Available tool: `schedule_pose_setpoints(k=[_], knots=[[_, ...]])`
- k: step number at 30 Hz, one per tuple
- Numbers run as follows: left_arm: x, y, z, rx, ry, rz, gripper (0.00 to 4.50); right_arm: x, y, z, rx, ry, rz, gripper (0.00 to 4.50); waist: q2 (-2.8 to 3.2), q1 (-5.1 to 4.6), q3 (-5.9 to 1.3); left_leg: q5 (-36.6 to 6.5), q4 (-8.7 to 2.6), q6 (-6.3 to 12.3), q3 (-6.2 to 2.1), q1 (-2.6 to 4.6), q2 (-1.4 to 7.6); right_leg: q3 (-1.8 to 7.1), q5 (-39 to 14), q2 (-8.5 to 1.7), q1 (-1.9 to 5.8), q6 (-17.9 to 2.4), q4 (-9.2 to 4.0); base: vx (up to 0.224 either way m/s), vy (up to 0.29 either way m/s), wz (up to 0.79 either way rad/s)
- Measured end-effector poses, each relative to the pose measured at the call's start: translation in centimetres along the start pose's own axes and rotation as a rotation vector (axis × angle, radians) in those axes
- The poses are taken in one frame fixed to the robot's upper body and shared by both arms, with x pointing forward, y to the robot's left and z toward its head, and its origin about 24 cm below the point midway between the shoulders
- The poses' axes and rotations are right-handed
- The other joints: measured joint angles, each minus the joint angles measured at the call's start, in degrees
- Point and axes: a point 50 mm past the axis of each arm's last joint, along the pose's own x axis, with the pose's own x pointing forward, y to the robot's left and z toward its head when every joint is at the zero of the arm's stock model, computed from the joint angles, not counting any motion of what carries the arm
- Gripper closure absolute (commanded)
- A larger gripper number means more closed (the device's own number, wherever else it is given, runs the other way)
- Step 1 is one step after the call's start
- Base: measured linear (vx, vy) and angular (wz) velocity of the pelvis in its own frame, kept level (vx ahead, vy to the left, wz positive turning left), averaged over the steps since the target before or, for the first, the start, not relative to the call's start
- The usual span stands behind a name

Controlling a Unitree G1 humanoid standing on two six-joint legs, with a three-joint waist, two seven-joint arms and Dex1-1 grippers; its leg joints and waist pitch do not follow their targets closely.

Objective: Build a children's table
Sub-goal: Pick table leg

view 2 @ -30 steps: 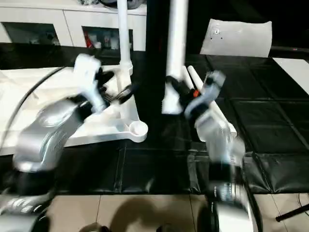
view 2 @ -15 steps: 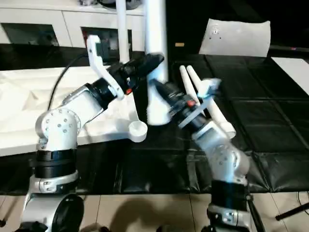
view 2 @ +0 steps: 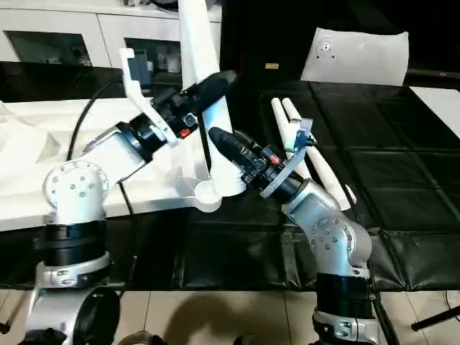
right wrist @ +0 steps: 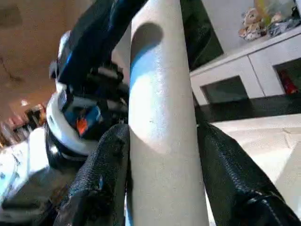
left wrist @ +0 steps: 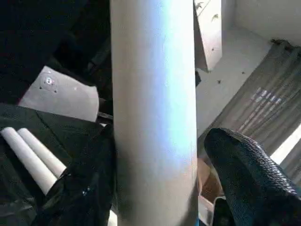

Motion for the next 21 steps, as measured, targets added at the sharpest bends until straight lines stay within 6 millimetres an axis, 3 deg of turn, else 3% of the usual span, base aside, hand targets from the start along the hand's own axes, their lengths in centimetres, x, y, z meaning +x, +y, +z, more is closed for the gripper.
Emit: schedule_pose_setpoints(k=[8, 10, 21], knots=[[0.1, 0.8, -0.1, 0.099, 0.021, 0.173, 2.12, 1.3, -0.1, -0.4, -0.247, 0.054, -0.101, 2.66, -0.02, -0.10, 0.01, 0.00, -0.02, 0.00, 0.00, -0.02, 0.00, 0.00, 0.00, 0.00, -0.01, 0.03, -0.03, 0.000, 0.000, 0.00], [0.3, 0.5, -0.1, 0.116, 0.009, 0.211, 2.44, 1.5, 0.0, -0.4, -0.285, 0.051, -0.115, 2.66, -0.02, -0.11, 0.01, -0.01, -0.02, 0.02, 0.00, -0.04, -0.01, 0.00, 0.00, -0.01, -0.01, 0.03, -0.05, 0.000, 0.000, 0.00], [0.7, -0.4, -0.3, 0.110, -0.071, 0.290, 2.65, 2.0, 0.2, -0.5, -0.372, 0.033, -0.124, 2.66, -0.07, -0.45, 0.04, -0.03, -0.03, 0.05, 0.02, -0.07, 0.00, -0.01, -0.01, -0.01, -0.04, 0.09, -0.08, 0.000, 0.000, 0.00]])
